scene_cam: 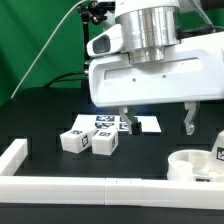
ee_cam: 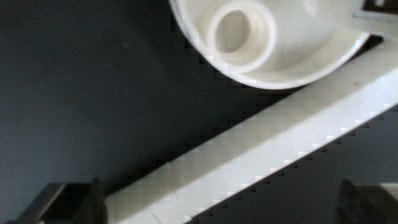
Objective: Assemble stool
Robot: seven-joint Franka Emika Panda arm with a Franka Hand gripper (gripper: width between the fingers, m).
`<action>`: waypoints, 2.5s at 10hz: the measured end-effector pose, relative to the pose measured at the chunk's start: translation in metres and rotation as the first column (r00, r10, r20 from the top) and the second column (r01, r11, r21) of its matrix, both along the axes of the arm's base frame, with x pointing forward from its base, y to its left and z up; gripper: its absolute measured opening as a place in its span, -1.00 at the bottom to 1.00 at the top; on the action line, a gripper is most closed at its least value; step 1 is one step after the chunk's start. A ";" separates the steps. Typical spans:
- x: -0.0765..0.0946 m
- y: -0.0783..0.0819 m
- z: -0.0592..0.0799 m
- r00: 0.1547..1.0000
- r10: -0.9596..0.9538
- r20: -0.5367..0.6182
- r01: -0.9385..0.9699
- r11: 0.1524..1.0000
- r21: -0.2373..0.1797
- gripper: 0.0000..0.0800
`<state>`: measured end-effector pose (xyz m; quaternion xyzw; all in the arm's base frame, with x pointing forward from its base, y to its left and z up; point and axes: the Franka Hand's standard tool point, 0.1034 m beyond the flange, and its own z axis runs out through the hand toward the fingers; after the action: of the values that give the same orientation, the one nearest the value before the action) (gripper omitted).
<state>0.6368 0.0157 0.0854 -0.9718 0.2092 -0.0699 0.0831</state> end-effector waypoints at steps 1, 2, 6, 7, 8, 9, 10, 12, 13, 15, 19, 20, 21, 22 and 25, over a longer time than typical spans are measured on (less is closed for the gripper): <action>-0.003 -0.006 -0.004 0.997 0.079 0.015 -0.078 0.996 -0.039 0.62; -0.009 -0.018 -0.008 0.997 0.077 0.010 -0.077 0.996 -0.049 0.62; -0.035 -0.086 -0.023 0.999 0.042 -0.011 -0.042 0.996 -0.075 0.62; -0.035 -0.084 -0.022 0.999 0.030 -0.012 -0.031 0.997 -0.073 0.62; -0.035 -0.084 -0.023 0.999 0.031 -0.013 -0.032 0.997 -0.073 0.62; -0.036 -0.086 -0.024 1.000 0.027 -0.015 -0.028 0.997 -0.073 0.62; -0.037 -0.095 -0.025 1.000 0.013 -0.020 -0.015 0.997 -0.074 0.62; -0.059 -0.108 -0.035 0.999 -0.019 -0.036 0.015 0.996 -0.086 0.62; -0.070 -0.109 -0.039 0.999 -0.023 -0.029 0.020 0.995 -0.102 0.62; -0.071 -0.107 -0.039 0.999 -0.016 -0.051 0.012 0.996 -0.089 0.62; -0.079 -0.100 -0.044 0.975 0.003 -0.221 0.002 1.000 0.021 0.62; -0.089 -0.095 -0.046 0.953 0.007 -0.304 0.016 0.997 0.070 0.62; -0.091 -0.095 -0.045 0.929 -0.001 -0.370 0.040 0.994 0.100 0.62; -0.092 -0.094 -0.044 0.904 -0.007 -0.427 0.059 0.992 0.108 0.62; -0.101 -0.096 -0.046 0.793 0.045 -0.607 0.088 0.978 0.188 0.62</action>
Offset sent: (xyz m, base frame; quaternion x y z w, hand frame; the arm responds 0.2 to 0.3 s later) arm -0.0373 -0.0600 -0.0087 0.0111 -0.0115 0.0450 0.9989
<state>0.5360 -0.0806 0.0399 -0.9261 0.2421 0.2672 0.1111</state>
